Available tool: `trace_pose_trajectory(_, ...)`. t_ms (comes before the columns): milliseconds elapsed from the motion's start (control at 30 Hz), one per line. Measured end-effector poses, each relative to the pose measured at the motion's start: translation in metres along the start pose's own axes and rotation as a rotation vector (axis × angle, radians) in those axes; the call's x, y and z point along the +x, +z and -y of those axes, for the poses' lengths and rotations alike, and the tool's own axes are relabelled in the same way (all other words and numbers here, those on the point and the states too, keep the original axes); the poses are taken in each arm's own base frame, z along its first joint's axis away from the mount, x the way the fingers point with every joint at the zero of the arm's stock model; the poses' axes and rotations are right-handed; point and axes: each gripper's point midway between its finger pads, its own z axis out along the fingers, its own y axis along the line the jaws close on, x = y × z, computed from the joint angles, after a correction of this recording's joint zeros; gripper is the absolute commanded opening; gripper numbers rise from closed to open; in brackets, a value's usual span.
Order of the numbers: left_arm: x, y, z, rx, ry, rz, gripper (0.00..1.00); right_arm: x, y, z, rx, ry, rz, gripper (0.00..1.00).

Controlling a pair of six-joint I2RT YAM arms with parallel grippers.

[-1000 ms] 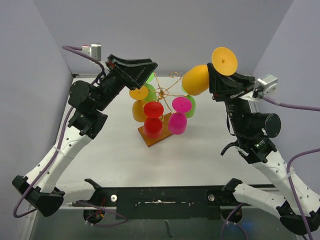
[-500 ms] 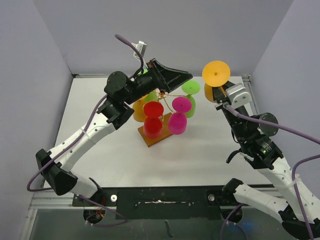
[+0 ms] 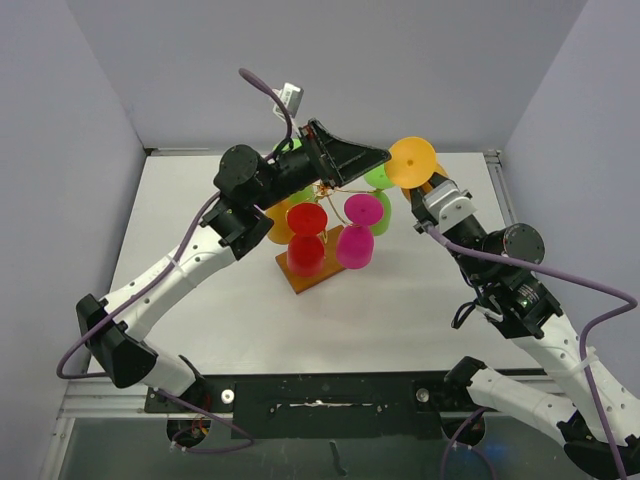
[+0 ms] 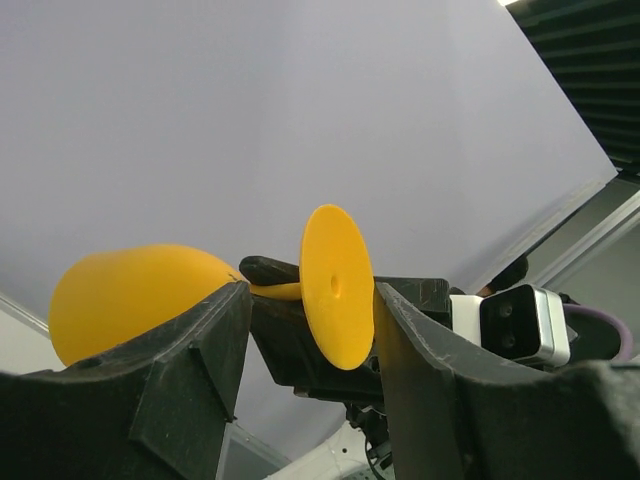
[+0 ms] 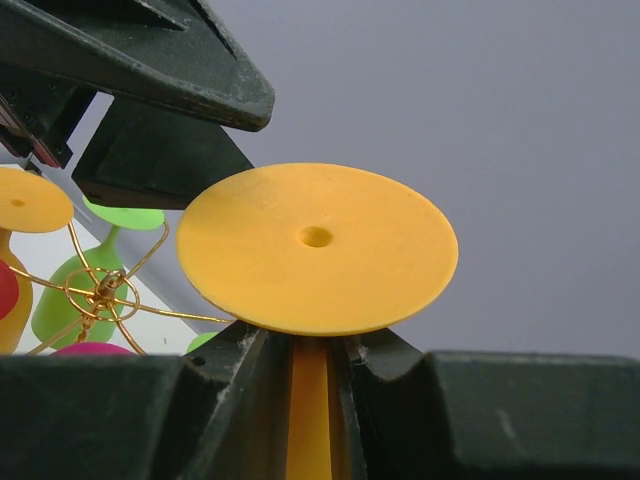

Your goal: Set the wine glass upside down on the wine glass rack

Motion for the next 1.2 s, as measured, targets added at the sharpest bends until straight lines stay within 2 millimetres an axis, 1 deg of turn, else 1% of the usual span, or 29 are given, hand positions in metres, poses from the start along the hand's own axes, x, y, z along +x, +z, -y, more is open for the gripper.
trace_pose_trajectory(267, 0.007, 0.001, -0.001, 0.007, -0.044, -0.029, 0.33, -0.003, 0.001, -0.004, -0.027, -0.017, 0.020, 0.00)
trace_pose_trajectory(367, 0.011, 0.002, 0.000, 0.016, -0.063, -0.043, 0.26, -0.004, 0.001, -0.005, -0.033, -0.019, 0.024, 0.00)
trace_pose_trajectory(467, 0.017, 0.003, 0.002, 0.034, -0.086, -0.066, 0.14, -0.004, 0.001, -0.006, -0.036, -0.019, 0.023, 0.00)
trace_pose_trajectory(500, 0.018, 0.003, 0.003, 0.041, -0.092, -0.072, 0.06, -0.003, 0.001, -0.006, -0.037, -0.019, 0.022, 0.00)
trace_pose_trajectory(533, 0.019, 0.003, 0.004, 0.048, -0.096, -0.077, 0.00, -0.003, 0.001, -0.007, -0.039, -0.020, 0.020, 0.00)
trace_pose_trajectory(567, 0.020, 0.003, 0.005, 0.055, -0.101, -0.081, 0.00, -0.002, 0.001, -0.007, -0.041, -0.020, 0.019, 0.00)
trace_pose_trajectory(633, 0.020, 0.003, 0.007, 0.062, -0.117, -0.086, 0.00, -0.003, 0.001, -0.008, -0.048, -0.020, 0.021, 0.06)
trace_pose_trajectory(667, 0.021, 0.003, 0.008, 0.063, -0.123, -0.088, 0.00, -0.003, 0.001, -0.009, -0.049, -0.020, 0.023, 0.10)
trace_pose_trajectory(700, 0.020, 0.003, 0.008, 0.066, -0.129, -0.088, 0.00, -0.003, 0.001, -0.009, -0.050, -0.019, 0.024, 0.17)
trace_pose_trajectory(733, 0.021, 0.003, 0.009, 0.068, -0.131, -0.089, 0.00, -0.004, 0.001, -0.009, -0.051, -0.018, 0.026, 0.23)
trace_pose_trajectory(833, 0.021, 0.003, 0.012, 0.082, -0.132, -0.095, 0.00, -0.005, -0.002, -0.008, -0.048, 0.003, 0.028, 0.52)
trace_pose_trajectory(867, 0.020, 0.003, 0.014, 0.092, -0.126, -0.093, 0.00, -0.005, -0.004, -0.008, -0.047, 0.016, 0.025, 0.60)
trace_pose_trajectory(933, 0.019, 0.002, 0.019, 0.114, -0.110, -0.088, 0.00, -0.008, -0.009, -0.005, -0.036, 0.042, 0.031, 0.71)
trace_pose_trajectory(967, 0.018, 0.002, 0.020, 0.121, -0.102, -0.085, 0.00, -0.010, -0.013, -0.004, -0.030, 0.056, 0.037, 0.74)
trace_pose_trajectory(1067, 0.017, 0.002, 0.021, 0.127, -0.077, -0.083, 0.00, -0.017, -0.024, 0.003, -0.009, 0.096, 0.059, 0.80)
trace_pose_trajectory(1133, 0.015, 0.003, 0.020, 0.127, -0.053, -0.077, 0.00, -0.021, -0.030, 0.006, 0.000, 0.124, 0.072, 0.82)
trace_pose_trajectory(1200, 0.011, 0.003, 0.020, 0.127, -0.025, -0.069, 0.00, -0.030, -0.039, 0.011, 0.013, 0.155, 0.098, 0.84)
